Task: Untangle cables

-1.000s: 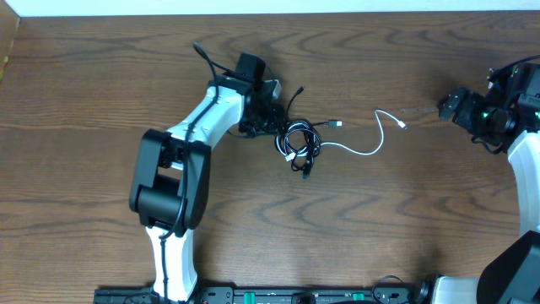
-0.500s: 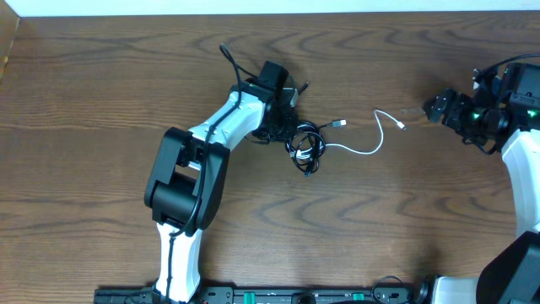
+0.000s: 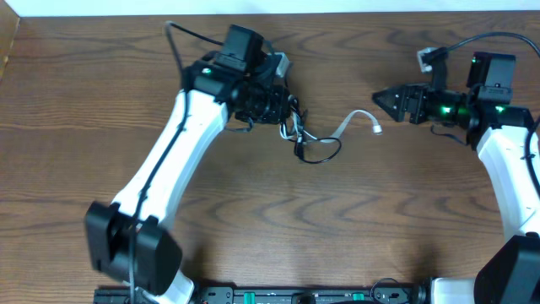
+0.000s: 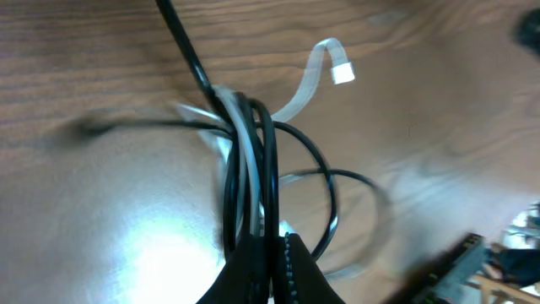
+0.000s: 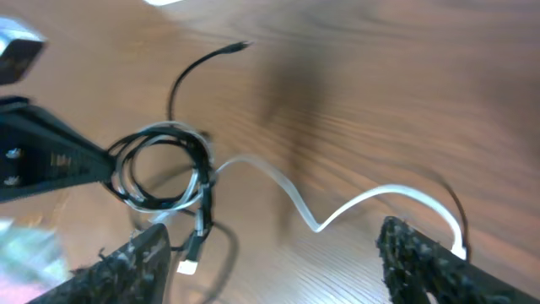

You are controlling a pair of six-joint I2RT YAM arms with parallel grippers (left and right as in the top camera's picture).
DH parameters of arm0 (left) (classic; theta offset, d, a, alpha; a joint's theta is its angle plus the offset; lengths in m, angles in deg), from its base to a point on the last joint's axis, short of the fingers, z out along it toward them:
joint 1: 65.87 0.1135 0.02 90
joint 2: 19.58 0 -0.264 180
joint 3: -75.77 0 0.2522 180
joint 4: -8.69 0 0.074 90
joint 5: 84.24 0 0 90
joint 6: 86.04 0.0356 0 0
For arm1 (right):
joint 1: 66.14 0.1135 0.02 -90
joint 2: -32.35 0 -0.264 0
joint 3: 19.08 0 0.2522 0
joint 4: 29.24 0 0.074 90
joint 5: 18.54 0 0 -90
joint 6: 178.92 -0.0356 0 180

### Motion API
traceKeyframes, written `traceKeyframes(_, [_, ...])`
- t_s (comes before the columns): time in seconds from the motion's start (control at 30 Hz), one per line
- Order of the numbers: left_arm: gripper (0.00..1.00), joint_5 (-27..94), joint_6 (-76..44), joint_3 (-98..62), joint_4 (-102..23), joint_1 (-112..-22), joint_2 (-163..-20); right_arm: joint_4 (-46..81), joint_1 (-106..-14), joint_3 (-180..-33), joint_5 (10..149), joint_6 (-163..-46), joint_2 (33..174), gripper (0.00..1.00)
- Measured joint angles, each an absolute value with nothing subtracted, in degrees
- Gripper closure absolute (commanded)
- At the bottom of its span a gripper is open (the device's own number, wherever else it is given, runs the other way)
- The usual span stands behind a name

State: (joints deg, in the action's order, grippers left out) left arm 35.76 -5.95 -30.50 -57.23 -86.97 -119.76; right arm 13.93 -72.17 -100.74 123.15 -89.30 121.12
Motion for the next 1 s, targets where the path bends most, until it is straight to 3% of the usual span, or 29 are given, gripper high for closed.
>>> traceKeyframes(0.23, [0.93, 44.3, -10.65, -30.48, -56.2, -82.49, -119.1, 7.5, -66.88, -100.71, 129.7, -92.34, 121.1, 0.39])
traceKeyframes(0.3, [0.93, 48.59, -13.51, -30.48, -54.48, -80.98, -119.14, 7.55, -61.98, -100.71, 126.99, -96.51, 121.1, 0.41])
traceKeyframes(0.47, [0.93, 50.99, -16.29, -30.48, -53.19, -80.68, -119.14, 7.09, -54.24, -100.71, 117.92, -104.71, 121.1, 0.33])
traceKeyframes(0.6, [0.93, 50.73, -18.82, -30.48, -52.64, -80.83, -119.14, 4.88, -46.75, -100.71, 108.68, -110.59, 121.1, 0.32])
traceKeyframes(0.9, [0.93, 48.69, -23.72, -30.48, -51.2, -81.64, -119.14, 8.14, -41.09, -100.71, 92.72, -118.19, 121.1, 0.39])
traceKeyframes(1.0, [0.93, 48.69, -24.39, -30.48, -51.16, -81.64, -119.14, 8.71, -41.11, -100.71, 89.57, -119.13, 121.43, 0.45])
